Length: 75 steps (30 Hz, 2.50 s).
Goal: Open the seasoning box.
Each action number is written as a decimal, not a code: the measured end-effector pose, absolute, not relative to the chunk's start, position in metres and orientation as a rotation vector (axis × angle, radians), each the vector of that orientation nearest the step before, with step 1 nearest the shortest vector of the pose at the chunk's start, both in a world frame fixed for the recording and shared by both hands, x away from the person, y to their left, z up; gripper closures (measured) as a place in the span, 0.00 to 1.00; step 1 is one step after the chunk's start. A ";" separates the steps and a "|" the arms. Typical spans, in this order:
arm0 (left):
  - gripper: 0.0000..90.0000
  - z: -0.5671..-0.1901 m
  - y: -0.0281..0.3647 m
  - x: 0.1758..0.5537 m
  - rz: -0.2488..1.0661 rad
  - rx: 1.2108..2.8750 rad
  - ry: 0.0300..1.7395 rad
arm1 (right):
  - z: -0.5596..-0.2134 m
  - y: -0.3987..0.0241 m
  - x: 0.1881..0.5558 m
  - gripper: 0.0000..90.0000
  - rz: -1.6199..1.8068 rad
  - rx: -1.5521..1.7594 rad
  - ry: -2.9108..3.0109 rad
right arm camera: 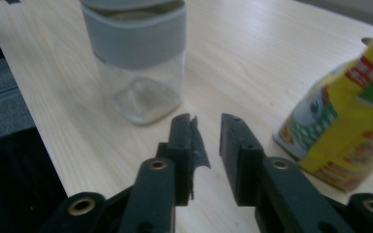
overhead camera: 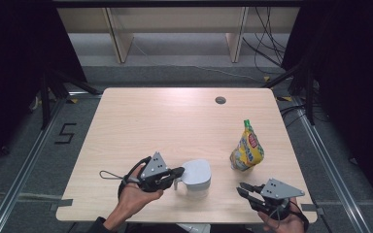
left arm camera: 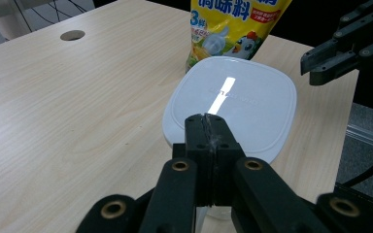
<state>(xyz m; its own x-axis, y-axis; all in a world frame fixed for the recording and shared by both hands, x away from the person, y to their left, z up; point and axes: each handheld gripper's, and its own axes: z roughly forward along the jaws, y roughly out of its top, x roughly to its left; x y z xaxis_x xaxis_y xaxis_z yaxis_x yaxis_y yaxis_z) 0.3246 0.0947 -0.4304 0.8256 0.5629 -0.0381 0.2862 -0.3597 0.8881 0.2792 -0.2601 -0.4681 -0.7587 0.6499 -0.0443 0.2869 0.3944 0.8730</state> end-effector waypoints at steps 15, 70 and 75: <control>0.98 -0.432 0.096 0.325 0.328 1.946 0.629 | -0.456 -0.220 0.300 0.98 1.422 0.719 2.304; 0.43 -0.474 0.150 0.284 0.322 2.032 0.737 | -0.412 -0.154 0.310 1.00 1.554 0.510 2.290; 0.41 -0.480 0.150 0.282 0.321 2.061 0.745 | -0.413 -0.142 0.309 1.00 1.546 0.479 2.311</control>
<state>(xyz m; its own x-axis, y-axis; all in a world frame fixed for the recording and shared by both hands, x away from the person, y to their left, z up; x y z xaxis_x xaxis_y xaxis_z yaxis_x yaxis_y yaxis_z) 0.2817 0.1499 -0.4801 0.7853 0.6169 -0.0527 0.3848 -0.4197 0.8220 0.3088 -0.1417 -0.4125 -0.8928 0.4438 -0.0768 0.0983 0.3585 0.9283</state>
